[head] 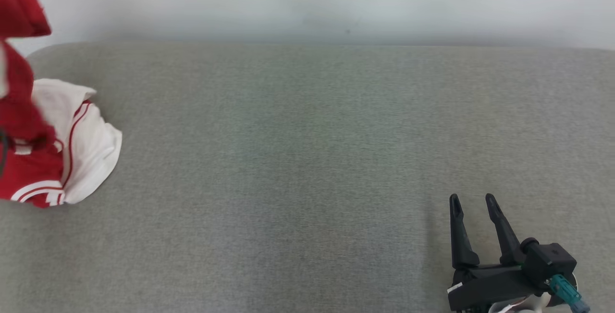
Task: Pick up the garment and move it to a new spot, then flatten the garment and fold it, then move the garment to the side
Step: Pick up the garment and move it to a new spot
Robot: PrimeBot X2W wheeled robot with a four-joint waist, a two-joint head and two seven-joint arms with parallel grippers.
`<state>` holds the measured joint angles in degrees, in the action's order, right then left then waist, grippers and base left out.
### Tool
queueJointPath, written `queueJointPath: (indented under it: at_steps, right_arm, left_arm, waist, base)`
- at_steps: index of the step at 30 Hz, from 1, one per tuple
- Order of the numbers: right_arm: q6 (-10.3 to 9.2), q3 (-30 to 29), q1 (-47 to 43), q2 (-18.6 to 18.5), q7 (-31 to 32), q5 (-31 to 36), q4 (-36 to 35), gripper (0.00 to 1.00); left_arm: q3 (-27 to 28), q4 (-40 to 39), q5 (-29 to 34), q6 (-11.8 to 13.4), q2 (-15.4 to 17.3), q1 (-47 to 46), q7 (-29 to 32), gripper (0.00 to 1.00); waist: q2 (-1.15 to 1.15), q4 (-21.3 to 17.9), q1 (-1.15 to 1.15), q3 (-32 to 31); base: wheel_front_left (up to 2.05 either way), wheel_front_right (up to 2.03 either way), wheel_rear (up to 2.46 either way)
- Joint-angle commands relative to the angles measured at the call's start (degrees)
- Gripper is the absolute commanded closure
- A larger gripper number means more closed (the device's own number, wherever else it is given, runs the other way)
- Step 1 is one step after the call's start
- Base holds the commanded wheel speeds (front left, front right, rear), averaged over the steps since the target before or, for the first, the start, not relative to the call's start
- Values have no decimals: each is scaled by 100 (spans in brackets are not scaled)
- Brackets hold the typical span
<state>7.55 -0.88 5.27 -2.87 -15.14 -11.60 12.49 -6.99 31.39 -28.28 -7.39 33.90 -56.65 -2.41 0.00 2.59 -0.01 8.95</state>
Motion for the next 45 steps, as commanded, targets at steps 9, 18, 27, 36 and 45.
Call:
queueJointPath:
  at_steps: [9, 18, 27, 36, 45]
  right_arm:
    - [-12, -1, -93, 0, -9, -151, 37, 0]
    - [-12, 62, -142, 0, -9, -212, 71, 0]
    - [-12, 67, -126, -1, -9, -248, 78, 0]
    - [-12, 118, -169, 0, -9, -309, 65, 0]
    - [-12, 196, -45, -1, -9, -352, 53, 0]
  left_arm:
    - [-407, -1369, -154, 106, -492, -220, 506, 100]
    - [-810, -2094, -350, 327, -1328, -293, 745, 100]
    - [-1251, -2148, -436, 396, -1992, 74, 601, 100]
    - [-1476, -1816, -668, 459, -2258, 1348, 311, 100]
    - [-1794, -873, -562, 454, -2408, 2540, -311, 100]
  waist:
    - [0, -674, 1, -148]
    - [0, -1293, 1, -133]
    - [0, -1630, 1, -82]
    - [0, -1732, 1, -61]
    - [0, -1735, 1, 29]
  base:
    - [0, 0, 0]
    - [0, 0, 0]
    - [0, 0, 0]
    - [0, 0, 0]
    - [0, 0, 0]
